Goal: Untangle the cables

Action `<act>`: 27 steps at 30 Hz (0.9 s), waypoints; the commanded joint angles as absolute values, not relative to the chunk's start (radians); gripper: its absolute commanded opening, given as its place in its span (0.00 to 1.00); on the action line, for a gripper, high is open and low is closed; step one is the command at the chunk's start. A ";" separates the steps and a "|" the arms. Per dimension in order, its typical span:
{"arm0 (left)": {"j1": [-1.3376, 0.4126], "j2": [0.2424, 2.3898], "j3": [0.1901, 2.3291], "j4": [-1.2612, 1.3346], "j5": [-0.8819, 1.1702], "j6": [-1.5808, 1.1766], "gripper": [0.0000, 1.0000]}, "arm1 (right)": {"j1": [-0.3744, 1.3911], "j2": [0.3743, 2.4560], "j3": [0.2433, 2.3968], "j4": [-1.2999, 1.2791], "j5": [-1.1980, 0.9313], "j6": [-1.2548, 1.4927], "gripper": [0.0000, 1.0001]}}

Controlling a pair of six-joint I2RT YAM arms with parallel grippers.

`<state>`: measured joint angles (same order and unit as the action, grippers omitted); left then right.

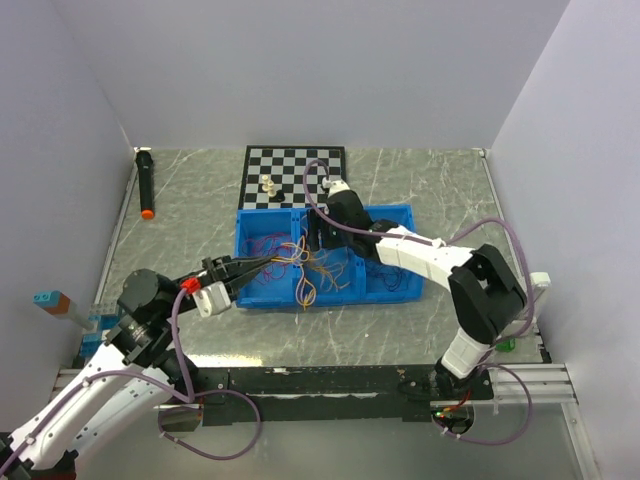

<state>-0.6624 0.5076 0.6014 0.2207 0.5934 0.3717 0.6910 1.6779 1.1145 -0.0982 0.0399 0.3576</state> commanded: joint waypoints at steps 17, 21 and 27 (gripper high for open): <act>-0.658 0.983 0.563 0.443 0.503 0.488 0.01 | 0.581 0.885 0.953 -0.198 0.130 0.376 0.93; -0.658 1.084 0.555 0.558 0.468 0.534 0.01 | 0.580 0.796 0.890 -0.206 0.138 0.417 0.92; -0.658 1.241 0.618 0.552 0.381 0.561 0.01 | 0.578 0.758 0.816 -0.198 0.133 0.451 0.92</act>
